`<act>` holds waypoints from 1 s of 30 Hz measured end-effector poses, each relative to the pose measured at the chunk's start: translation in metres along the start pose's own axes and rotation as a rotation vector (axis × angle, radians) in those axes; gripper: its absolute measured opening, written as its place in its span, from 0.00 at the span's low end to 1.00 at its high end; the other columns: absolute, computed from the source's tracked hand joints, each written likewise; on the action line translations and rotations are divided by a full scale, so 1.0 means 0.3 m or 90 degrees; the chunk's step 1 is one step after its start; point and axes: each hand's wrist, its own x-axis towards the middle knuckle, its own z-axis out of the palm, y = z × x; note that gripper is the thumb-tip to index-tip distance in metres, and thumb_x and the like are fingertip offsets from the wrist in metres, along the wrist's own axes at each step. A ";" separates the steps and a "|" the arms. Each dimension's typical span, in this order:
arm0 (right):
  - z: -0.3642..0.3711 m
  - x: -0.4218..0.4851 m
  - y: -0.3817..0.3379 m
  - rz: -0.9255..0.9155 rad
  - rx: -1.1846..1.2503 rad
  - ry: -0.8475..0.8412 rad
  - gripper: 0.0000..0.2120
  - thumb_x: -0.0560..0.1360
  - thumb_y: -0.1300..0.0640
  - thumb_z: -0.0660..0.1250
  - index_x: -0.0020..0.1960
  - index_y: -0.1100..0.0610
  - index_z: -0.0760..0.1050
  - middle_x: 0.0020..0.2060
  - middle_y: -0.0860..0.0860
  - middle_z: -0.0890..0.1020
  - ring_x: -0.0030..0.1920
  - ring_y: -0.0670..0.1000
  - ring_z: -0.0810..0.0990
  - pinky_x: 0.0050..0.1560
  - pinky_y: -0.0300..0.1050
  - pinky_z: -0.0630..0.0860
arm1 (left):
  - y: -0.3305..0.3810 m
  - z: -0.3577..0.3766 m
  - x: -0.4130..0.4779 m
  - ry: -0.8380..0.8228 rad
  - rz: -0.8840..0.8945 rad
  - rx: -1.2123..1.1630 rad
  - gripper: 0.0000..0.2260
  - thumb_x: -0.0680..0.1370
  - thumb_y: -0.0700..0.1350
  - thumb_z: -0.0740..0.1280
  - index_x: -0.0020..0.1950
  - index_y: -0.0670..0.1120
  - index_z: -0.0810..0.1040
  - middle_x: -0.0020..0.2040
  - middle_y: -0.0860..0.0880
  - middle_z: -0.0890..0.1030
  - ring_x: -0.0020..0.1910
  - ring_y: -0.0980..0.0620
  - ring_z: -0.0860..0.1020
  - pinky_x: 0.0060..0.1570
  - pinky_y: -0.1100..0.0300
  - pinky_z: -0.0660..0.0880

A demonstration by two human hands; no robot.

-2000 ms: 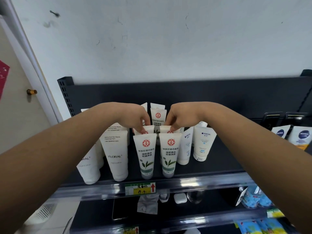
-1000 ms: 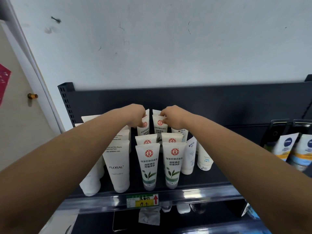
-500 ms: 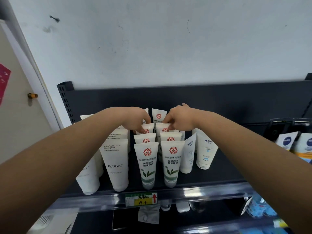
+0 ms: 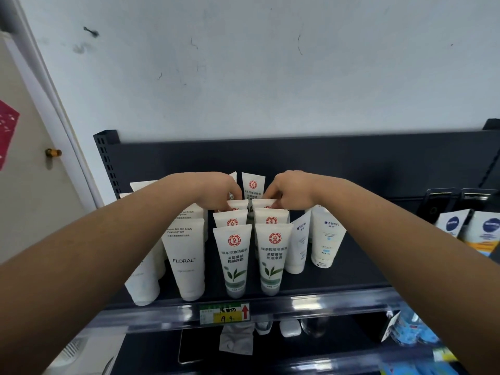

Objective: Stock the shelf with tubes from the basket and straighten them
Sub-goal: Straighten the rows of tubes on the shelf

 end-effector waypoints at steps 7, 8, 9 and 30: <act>0.012 0.018 0.004 0.013 0.043 -0.028 0.11 0.79 0.53 0.64 0.60 0.50 0.80 0.51 0.43 0.80 0.52 0.46 0.77 0.55 0.42 0.71 | 0.001 0.004 0.003 -0.018 -0.008 -0.001 0.15 0.79 0.46 0.66 0.66 0.50 0.76 0.61 0.52 0.78 0.54 0.54 0.74 0.53 0.61 0.69; 0.011 0.023 0.006 0.015 0.051 -0.037 0.11 0.79 0.52 0.64 0.60 0.50 0.80 0.51 0.43 0.80 0.53 0.46 0.77 0.55 0.43 0.71 | 0.000 0.002 0.004 -0.031 -0.007 0.001 0.14 0.79 0.47 0.65 0.65 0.49 0.76 0.60 0.52 0.78 0.53 0.55 0.74 0.53 0.61 0.69; 0.007 0.026 0.008 0.016 0.061 -0.049 0.11 0.79 0.52 0.64 0.60 0.51 0.80 0.51 0.43 0.80 0.53 0.46 0.78 0.57 0.43 0.72 | 0.000 -0.001 0.003 -0.045 -0.007 0.001 0.13 0.80 0.47 0.65 0.64 0.49 0.77 0.58 0.53 0.79 0.52 0.55 0.74 0.52 0.61 0.69; 0.046 0.285 0.055 0.148 0.081 0.111 0.16 0.79 0.60 0.64 0.67 0.58 0.74 0.61 0.55 0.80 0.58 0.54 0.79 0.55 0.45 0.76 | -0.135 -0.016 0.236 0.067 -0.112 -0.086 0.25 0.79 0.41 0.66 0.75 0.48 0.65 0.70 0.46 0.73 0.62 0.47 0.76 0.60 0.53 0.75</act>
